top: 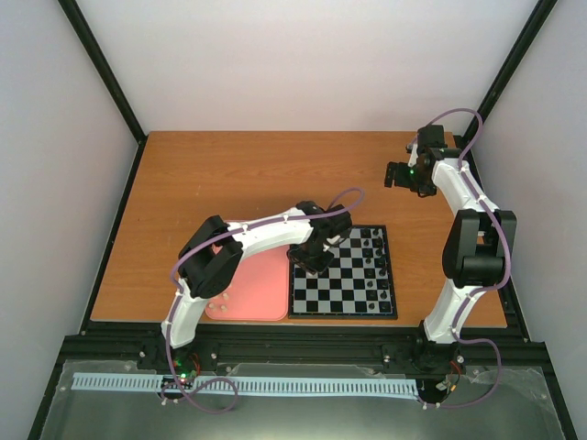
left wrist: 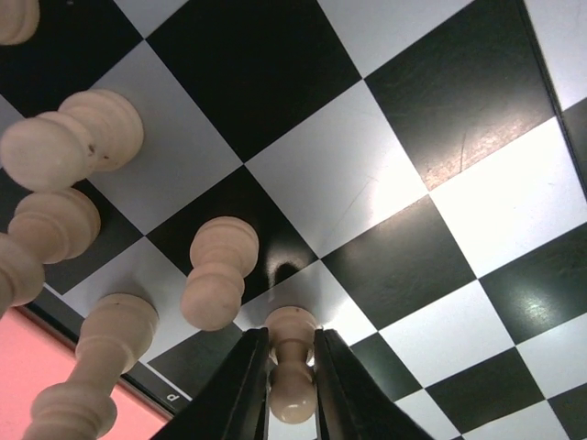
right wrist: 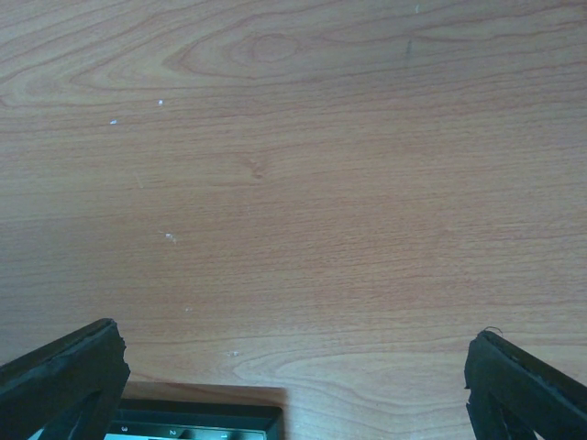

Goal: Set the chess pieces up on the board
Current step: Place the chess piece on the chessboard.

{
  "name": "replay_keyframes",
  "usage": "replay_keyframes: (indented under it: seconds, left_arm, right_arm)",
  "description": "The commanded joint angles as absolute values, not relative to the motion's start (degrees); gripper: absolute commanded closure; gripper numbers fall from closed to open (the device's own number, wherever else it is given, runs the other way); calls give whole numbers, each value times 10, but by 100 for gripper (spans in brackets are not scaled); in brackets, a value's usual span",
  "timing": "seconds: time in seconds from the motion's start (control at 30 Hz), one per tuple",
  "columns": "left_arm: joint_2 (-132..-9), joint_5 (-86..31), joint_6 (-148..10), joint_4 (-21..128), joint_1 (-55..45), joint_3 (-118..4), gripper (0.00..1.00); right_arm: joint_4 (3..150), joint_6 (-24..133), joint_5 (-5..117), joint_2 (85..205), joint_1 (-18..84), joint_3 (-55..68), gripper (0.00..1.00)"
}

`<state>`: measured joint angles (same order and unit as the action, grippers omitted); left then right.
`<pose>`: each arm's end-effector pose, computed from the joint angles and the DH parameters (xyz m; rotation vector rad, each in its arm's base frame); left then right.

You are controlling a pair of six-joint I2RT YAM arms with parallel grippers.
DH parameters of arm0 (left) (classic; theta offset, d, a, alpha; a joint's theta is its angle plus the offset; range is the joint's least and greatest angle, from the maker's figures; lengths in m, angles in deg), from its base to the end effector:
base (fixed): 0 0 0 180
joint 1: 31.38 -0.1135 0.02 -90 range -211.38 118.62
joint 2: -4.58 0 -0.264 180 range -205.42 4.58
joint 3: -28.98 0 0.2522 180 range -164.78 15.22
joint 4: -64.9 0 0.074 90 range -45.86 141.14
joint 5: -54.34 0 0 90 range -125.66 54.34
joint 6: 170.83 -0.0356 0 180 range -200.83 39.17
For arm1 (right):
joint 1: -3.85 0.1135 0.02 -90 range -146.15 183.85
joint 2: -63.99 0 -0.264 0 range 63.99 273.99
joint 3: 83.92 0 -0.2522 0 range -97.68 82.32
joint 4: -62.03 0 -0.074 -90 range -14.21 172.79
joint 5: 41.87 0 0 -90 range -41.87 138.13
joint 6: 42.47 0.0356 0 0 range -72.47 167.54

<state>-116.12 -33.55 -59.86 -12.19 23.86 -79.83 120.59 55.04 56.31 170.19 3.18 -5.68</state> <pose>0.2290 -0.3323 0.1790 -0.9233 -2.9931 0.0626 0.3947 0.0004 0.2502 0.1448 2.6672 0.2289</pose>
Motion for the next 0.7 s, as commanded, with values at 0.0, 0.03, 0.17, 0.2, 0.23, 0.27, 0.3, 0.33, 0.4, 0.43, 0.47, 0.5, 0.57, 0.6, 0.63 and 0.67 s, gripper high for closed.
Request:
replay_keyframes:
  seconds: [0.0, 0.03, 0.17, 0.2, 0.23, 0.27, 0.3, 0.33, 0.4, 0.43, 0.47, 0.5, 0.57, 0.6, 0.63, 0.67]
  left_arm:
    - [-1166, -330, -603, -109, 242, -798, 81]
    - [-1167, -330, -603, -108, 242, -798, 80]
    - [-1169, -331, -602, -105, 242, -799, 78]
    - [-1169, -332, -601, -105, 242, -800, 77]
    - [-1169, -332, -601, -105, 242, -800, 76]
    - [-1168, -332, -600, -104, 242, -799, 75]
    - [-1166, -332, -601, -104, 242, -798, 75]
    - [-1163, -332, -600, -104, 242, -798, 74]
    - [-1153, -331, -601, -107, 242, -799, 70]
    - [-1146, -332, -601, -109, 242, -801, 68]
    - [-1141, -332, -601, -114, 242, -804, 67]
    - [-1138, -332, -602, -120, 242, -809, 65]
    - [-1127, -332, -602, -132, 242, -815, 63]
    - [-1119, -333, -602, -137, 242, -817, 62]
    - [-1111, -335, -601, -141, 242, -819, 61]
    - [-1103, -338, -601, -147, 242, -822, 60]
  right_arm:
    - [1201, 545, 564, 1692, 31, -56, 0]
    - [1201, 545, 564, 1692, 31, -55, 0]
    - [1201, 545, 566, 1693, 31, -55, 0]
    - [1201, 545, 566, 1693, 31, -56, 0]
    - [1202, 545, 566, 1692, 31, -55, 0]
    - [1201, 544, 566, 1692, 31, -55, 0]
    - [1201, 544, 566, 1692, 31, -55, 0]
    - [1202, 544, 567, 1692, 31, -55, 0]
    - [1201, 544, 570, 1691, 31, -55, 0]
    - [1200, 544, 572, 1691, 31, -54, 0]
    - [1200, 545, 573, 1691, 31, -55, 0]
    - [1199, 545, 575, 1690, 31, -54, 0]
    - [1198, 545, 578, 1689, 31, -53, 0]
    - [1198, 545, 578, 1689, 31, -53, 0]
    - [1197, 545, 579, 1688, 31, -53, 0]
    - [1197, 544, 580, 1688, 31, -53, 0]
